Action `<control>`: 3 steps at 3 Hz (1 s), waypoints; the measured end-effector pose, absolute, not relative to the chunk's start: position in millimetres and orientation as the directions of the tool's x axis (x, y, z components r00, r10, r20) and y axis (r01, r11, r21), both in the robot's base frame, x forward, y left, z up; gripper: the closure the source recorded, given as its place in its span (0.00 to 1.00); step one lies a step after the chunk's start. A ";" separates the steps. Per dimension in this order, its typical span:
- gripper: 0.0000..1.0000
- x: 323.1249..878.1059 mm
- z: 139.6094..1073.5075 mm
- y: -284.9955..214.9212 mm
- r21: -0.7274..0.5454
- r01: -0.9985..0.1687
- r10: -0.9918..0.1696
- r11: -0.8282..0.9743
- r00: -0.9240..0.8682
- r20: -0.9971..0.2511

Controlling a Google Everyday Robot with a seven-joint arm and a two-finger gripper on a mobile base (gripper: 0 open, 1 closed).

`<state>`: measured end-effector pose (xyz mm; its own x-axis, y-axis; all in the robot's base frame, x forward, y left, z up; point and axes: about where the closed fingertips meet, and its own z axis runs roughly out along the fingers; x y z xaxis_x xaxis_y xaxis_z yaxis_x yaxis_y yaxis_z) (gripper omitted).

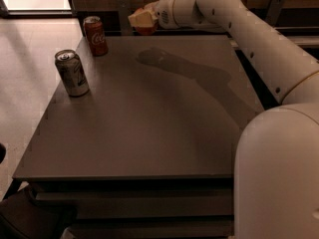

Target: Move apple near coke can

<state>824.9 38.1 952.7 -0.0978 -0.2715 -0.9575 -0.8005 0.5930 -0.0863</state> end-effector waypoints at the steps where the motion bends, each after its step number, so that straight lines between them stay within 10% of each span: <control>1: 1.00 840.8 923.2 50.9 -0.048 -0.796 -0.224 0.603 -0.112 -0.968; 3: 1.00 836.9 889.0 100.4 -0.040 -0.820 -0.142 0.571 -0.051 -0.989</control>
Offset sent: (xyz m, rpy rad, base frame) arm 0.0122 0.0681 -0.0702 0.2316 -0.0655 0.0507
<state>836.9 100.4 889.0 -0.0512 -0.1420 -0.9885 -0.8199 0.5712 -0.0396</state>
